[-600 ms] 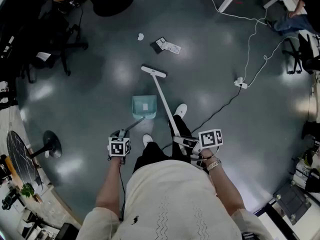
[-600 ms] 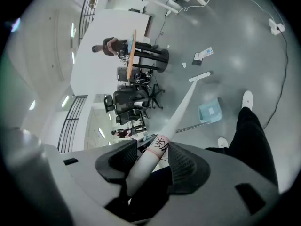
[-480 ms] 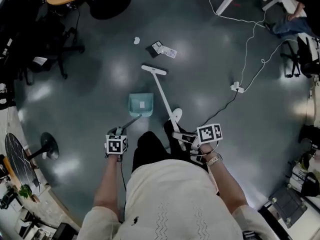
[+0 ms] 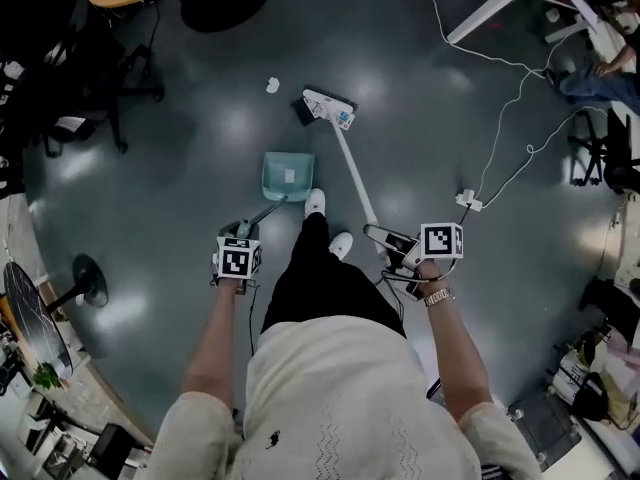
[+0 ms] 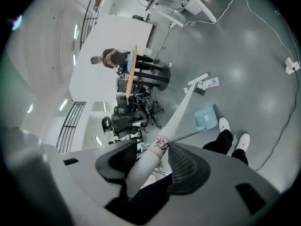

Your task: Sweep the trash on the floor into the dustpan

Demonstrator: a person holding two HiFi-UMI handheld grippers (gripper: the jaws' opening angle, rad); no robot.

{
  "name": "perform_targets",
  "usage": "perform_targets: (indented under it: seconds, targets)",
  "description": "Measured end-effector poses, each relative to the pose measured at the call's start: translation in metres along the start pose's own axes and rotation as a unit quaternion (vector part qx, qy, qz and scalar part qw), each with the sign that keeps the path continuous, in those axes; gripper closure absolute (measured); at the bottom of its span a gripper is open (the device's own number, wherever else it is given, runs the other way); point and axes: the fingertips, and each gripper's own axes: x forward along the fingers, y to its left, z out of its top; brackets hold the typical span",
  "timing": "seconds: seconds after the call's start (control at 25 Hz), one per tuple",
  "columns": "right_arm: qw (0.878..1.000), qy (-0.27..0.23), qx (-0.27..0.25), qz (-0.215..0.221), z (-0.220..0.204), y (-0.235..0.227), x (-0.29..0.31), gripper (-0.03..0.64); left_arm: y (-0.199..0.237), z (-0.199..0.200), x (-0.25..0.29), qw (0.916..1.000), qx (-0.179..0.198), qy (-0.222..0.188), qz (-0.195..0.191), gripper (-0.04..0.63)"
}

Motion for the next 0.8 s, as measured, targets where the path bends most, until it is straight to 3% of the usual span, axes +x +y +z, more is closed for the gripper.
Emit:
perform_targets:
  seconds: [0.16,0.4,0.52,0.64,0.8]
  targets:
    - [1.000,-0.018,0.006,0.002,0.058,0.002,0.011,0.407,0.001,0.042,0.031,0.9993,0.037,0.007,-0.008,0.503]
    - [0.998,-0.048,0.017,0.026,0.123,-0.019,0.031,0.407,-0.006,0.079,0.063,0.9977,0.054,0.037,-0.018,0.503]
    - [0.997,-0.054,0.021,0.043,0.141,-0.038,0.028,0.407,-0.015,0.087,0.077,0.9974,0.056,0.043,-0.011,0.503]
    - [0.999,-0.035,0.022,0.002,0.146,-0.069,0.026,0.407,-0.021,0.091,0.090,0.9980,0.047,0.040,-0.008,0.503]
    - [0.999,0.014,0.024,-0.021,0.129,-0.093,0.027,0.407,-0.031,0.088,0.095,0.9990,0.022,0.040,-0.001,0.503]
